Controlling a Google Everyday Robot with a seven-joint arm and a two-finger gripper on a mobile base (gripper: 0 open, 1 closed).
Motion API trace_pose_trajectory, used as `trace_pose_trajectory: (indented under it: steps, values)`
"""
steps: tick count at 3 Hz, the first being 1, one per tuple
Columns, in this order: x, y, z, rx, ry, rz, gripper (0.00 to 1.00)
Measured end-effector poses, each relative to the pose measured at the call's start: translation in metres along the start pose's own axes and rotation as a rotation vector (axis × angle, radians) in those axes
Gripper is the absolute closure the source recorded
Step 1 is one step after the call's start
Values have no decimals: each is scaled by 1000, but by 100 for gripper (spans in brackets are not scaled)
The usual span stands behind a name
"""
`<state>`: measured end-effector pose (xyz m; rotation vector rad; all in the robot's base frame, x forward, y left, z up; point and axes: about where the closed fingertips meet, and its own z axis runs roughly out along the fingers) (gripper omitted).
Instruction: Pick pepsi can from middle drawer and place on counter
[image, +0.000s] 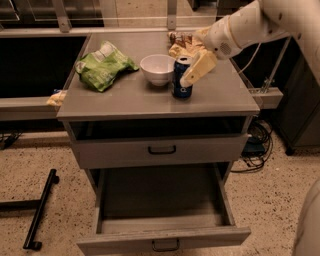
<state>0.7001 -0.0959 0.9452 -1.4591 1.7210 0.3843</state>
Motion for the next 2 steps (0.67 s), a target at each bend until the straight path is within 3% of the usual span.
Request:
trace_pose_trajectory:
  steps: [1, 2]
  values:
    - [-63, -4, -47, 75, 5, -56, 0]
    - [-71, -5, -52, 84, 0, -65, 0]
